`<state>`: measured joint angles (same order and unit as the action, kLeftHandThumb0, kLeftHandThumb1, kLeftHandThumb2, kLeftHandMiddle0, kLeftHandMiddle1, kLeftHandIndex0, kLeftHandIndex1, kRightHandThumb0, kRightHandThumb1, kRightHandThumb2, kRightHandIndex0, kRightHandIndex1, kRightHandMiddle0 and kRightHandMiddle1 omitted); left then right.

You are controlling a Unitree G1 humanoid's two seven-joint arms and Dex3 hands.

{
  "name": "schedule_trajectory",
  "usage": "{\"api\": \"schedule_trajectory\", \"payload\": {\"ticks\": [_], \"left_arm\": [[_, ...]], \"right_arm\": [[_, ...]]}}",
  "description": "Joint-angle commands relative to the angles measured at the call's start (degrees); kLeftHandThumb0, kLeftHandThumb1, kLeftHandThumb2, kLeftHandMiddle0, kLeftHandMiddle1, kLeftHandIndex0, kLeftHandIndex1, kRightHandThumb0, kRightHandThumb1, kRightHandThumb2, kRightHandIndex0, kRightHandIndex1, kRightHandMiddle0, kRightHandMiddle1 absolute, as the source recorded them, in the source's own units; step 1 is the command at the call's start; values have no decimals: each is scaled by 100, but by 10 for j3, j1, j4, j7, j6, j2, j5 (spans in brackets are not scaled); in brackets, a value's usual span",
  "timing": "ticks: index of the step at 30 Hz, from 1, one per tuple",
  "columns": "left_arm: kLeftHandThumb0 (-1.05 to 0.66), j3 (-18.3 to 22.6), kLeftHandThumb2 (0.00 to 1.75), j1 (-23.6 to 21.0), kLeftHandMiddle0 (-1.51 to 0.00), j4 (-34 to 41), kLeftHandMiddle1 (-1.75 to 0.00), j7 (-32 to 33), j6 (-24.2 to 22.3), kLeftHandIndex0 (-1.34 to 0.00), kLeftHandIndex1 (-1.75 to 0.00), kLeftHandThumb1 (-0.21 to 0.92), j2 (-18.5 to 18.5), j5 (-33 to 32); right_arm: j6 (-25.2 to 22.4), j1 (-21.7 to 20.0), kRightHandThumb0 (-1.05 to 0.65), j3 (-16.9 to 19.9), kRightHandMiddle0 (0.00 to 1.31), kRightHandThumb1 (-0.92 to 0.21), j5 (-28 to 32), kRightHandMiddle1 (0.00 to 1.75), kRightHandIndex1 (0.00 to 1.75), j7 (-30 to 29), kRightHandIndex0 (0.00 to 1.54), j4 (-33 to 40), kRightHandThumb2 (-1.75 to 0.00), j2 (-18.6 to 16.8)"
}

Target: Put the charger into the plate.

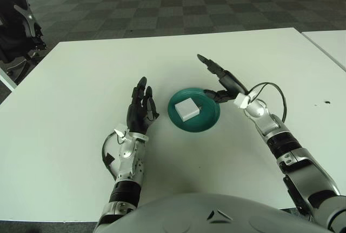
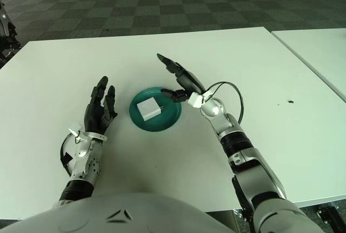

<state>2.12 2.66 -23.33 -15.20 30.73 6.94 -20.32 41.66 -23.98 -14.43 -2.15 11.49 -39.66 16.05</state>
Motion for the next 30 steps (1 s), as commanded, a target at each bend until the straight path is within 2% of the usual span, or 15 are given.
{"api": "schedule_trajectory", "payload": {"ticks": [1,5,9,16,18,26,30], "left_arm": [[-92,10,94,59,0,-74,0,-21,14,0,-28,92,32,-9],[-94,20,95,55,0,-83,0,-41,10,0,-29,92,29,-19],[-96,27,94,50,0,-90,0,-51,6,0,-30,92,26,-24],[-98,37,93,45,0,-104,0,-70,9,0,-30,92,22,-30],[-98,41,93,43,0,-109,0,-76,11,0,-30,92,20,-30],[-104,54,93,27,0,-158,0,-102,46,0,-23,92,13,-17],[-105,63,93,13,0,-193,0,-117,66,0,-18,92,7,-13]], "right_arm": [[32,-1,-105,44,0,-92,90,0,0,60,0,-52,-83,-52],[27,40,-105,85,0,-92,140,0,0,73,0,-47,-93,-84],[7,73,-105,125,0,-92,175,0,0,101,0,-70,-100,-88],[-6,74,-105,172,0,-92,186,0,0,134,0,-139,-105,-94],[0,74,-105,180,1,-92,179,0,0,133,0,-162,-106,-98],[83,111,-105,173,3,-92,105,2,0,75,0,-191,-109,-117],[95,123,-105,169,3,-92,85,2,0,60,0,-200,-110,-128]]}}
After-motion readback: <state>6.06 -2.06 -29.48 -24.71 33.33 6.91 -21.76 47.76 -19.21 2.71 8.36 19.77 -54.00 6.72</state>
